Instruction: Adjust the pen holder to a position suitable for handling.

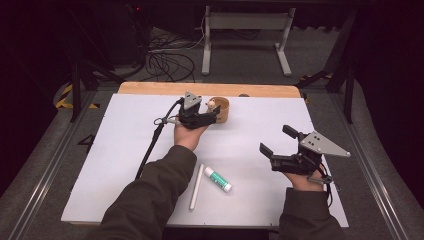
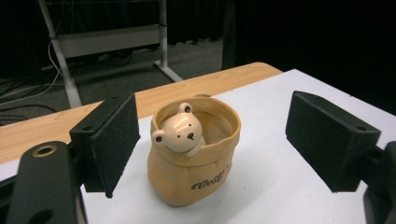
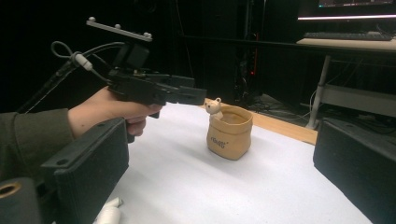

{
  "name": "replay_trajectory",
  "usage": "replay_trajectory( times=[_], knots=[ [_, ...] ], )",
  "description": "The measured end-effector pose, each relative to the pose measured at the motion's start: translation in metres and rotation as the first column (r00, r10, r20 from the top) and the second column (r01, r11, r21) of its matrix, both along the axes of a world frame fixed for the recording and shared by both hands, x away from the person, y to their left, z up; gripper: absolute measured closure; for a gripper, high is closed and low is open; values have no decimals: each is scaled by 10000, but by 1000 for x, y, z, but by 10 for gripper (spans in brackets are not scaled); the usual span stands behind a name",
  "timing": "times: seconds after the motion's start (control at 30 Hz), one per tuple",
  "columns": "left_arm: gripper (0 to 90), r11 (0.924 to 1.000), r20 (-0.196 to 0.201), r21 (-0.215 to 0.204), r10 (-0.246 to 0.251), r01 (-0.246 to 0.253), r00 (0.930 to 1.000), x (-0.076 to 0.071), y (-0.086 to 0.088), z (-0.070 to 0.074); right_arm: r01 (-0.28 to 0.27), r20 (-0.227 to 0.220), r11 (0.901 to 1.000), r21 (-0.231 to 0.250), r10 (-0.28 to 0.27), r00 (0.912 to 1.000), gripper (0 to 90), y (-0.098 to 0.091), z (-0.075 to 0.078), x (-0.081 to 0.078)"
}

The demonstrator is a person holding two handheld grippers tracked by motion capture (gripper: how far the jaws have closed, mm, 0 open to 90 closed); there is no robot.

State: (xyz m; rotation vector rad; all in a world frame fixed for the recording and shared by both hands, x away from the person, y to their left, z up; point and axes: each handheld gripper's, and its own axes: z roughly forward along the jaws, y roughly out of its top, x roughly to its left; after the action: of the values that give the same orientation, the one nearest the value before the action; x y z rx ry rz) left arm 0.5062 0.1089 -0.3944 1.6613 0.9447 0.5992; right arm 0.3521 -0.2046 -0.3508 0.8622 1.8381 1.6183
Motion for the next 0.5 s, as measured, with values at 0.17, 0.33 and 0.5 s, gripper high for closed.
replay_trajectory(
  times=[0.17,0.33,0.5],
  knots=[
    [182,9998,-72,107,180,-180,9998,8,-6,-4,8,-14,10000,-23,-8,10000,41,0,0,0],
    [205,9985,74,233,500,-502,9987,13,-8,-10,-11,-19,10000,-19,11,10000,41,0,-1,1],
    [221,9969,23,152,766,-767,9971,20,-5,-12,-67,-24,10000,-72,67,10000,41,2,-2,1]
  ],
)
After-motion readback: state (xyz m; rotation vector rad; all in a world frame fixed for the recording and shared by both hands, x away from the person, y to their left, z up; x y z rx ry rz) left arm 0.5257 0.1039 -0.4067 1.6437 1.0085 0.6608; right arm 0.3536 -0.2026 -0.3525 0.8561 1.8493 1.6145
